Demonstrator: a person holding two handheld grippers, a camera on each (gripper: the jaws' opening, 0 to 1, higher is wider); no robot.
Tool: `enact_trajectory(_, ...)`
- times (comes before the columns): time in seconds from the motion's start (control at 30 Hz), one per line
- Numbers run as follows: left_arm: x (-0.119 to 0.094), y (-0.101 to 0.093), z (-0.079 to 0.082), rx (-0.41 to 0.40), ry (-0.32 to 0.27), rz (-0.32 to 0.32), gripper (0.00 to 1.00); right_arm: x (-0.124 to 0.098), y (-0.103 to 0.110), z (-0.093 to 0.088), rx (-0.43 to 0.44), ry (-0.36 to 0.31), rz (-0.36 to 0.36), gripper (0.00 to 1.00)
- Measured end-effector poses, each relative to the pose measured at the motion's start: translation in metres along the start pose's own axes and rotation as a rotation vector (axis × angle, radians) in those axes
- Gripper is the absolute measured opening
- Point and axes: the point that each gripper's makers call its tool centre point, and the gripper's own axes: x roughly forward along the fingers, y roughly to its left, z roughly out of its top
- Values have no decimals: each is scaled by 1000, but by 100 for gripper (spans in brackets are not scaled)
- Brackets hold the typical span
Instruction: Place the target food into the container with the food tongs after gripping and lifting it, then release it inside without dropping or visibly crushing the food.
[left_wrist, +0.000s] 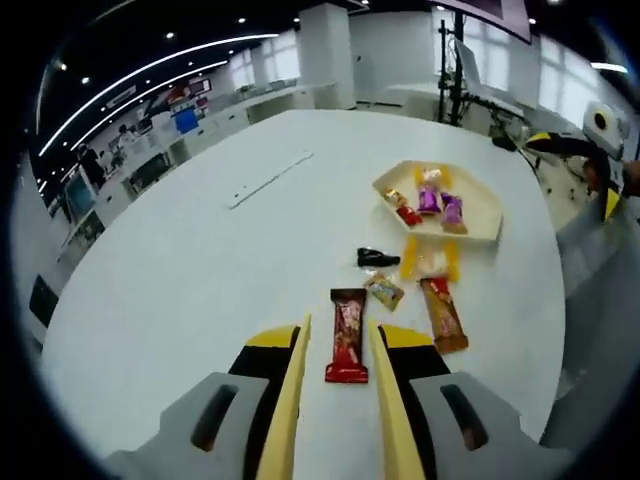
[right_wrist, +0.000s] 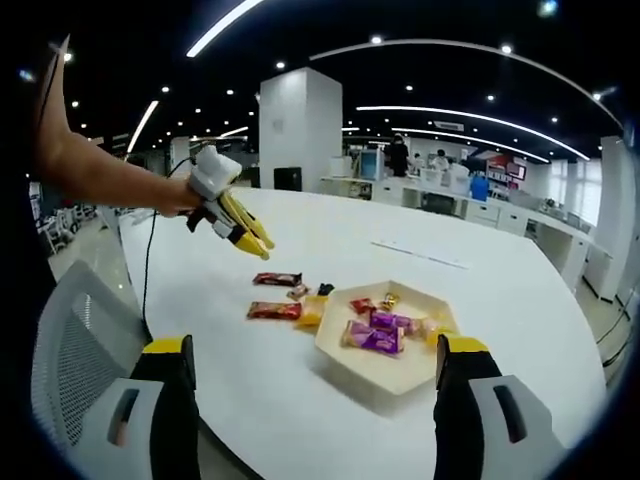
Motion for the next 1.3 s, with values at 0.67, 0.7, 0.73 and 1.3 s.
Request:
enact_trajectory(0.67,30,-7,-32,-17,24,-13,26,1,-1,-2,2,13,-4,99)
enact_trajectory(0.7,30,-8,-32,-17,24,-15,26,1,-1,-2,3,13,-3,98)
enact_trajectory(0.73,31,-9,-33,-17,24,-17,26,1,-1,-3,4,14,-2,98)
enact_trajectory(1.3,40,-9,-33,-33,41,-34,19,2,-1,-3,12,16,2,98)
